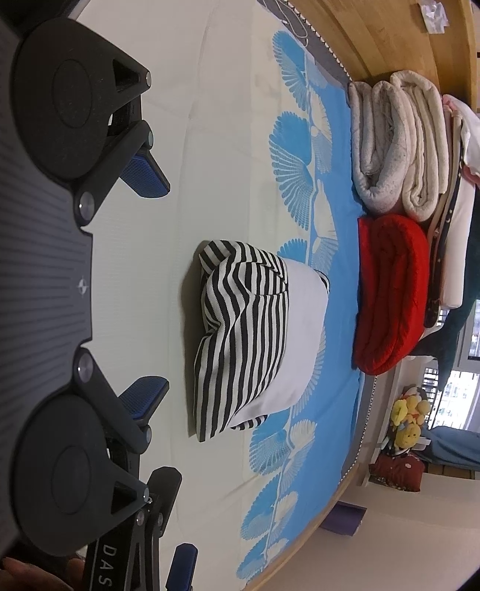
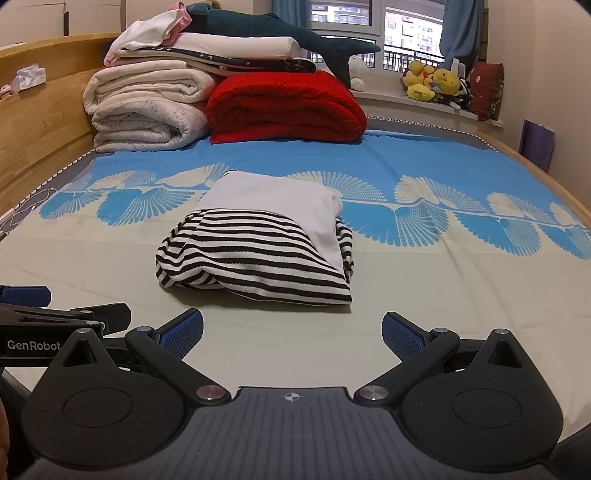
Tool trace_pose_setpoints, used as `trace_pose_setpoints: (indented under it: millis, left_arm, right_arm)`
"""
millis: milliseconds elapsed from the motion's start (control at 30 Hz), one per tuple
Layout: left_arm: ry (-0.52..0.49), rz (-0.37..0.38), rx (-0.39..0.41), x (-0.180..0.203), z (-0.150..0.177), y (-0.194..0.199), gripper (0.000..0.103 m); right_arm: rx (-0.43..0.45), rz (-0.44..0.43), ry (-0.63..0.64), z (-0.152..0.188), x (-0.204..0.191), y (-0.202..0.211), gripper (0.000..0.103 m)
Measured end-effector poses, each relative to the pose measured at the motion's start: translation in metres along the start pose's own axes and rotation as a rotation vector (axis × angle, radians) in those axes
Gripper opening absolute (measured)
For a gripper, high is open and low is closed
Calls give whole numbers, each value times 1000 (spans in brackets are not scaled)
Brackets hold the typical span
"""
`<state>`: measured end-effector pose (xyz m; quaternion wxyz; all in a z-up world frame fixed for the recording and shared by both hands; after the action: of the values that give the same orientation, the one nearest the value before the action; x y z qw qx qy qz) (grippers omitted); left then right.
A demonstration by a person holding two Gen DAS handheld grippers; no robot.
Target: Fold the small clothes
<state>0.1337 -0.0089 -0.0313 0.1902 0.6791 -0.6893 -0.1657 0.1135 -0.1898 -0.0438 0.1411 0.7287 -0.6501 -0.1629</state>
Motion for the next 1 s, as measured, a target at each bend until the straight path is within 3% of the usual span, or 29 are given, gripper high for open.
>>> trace_pose_setpoints:
  millis: [1000]
  left_arm:
    - [-2,11,-22,1,4,-5,103]
  right_arm:
    - [-14,5,-5,2,3,-1,102]
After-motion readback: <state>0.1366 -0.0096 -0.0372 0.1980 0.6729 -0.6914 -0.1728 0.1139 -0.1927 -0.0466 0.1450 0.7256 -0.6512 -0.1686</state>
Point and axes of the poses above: each gripper's, at about its wrist camera, not at the fingertips, and y roughly against the way its jaws point, x to its right, z to its underside, the point moved 4 cm from there along -y, roughly the way its jaws point, and after that the axes turned 14 degrees about x, right-handed, at the moved point
